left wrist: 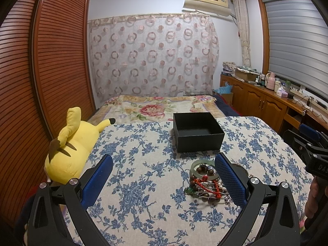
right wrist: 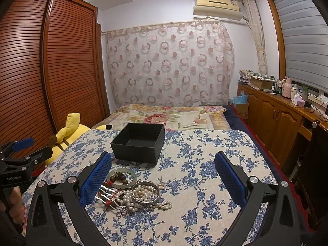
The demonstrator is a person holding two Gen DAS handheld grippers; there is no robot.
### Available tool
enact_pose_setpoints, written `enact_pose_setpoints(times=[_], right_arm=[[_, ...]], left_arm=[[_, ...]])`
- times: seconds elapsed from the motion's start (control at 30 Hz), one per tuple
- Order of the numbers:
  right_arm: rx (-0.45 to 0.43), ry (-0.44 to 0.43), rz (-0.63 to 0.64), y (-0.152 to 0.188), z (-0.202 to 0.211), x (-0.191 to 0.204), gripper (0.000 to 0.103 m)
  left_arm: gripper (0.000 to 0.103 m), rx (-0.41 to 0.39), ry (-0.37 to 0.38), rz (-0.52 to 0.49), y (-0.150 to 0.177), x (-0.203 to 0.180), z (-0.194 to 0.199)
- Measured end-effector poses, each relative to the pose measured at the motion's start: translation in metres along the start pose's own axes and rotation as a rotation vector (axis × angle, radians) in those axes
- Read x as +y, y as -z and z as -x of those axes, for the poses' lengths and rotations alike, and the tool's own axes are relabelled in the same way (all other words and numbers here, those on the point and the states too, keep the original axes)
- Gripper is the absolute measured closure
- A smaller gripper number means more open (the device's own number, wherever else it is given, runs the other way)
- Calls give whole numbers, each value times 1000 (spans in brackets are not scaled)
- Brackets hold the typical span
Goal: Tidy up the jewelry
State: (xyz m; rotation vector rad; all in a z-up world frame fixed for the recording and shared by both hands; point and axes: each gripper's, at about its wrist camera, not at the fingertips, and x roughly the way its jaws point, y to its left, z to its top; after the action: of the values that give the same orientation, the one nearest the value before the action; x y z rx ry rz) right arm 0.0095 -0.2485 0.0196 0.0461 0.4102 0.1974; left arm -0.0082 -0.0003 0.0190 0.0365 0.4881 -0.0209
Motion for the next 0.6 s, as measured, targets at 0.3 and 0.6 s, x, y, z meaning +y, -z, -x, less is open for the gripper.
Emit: enact_pose_setpoints(times=[0.3, 0.6], right_arm=[[25, -11, 20, 8, -8, 6, 2], [78, -41, 48, 22, -28, 9, 2]], left_arm=[[7, 41, 6, 5, 4, -1, -3], [7, 96, 10, 24, 30, 11, -34]])
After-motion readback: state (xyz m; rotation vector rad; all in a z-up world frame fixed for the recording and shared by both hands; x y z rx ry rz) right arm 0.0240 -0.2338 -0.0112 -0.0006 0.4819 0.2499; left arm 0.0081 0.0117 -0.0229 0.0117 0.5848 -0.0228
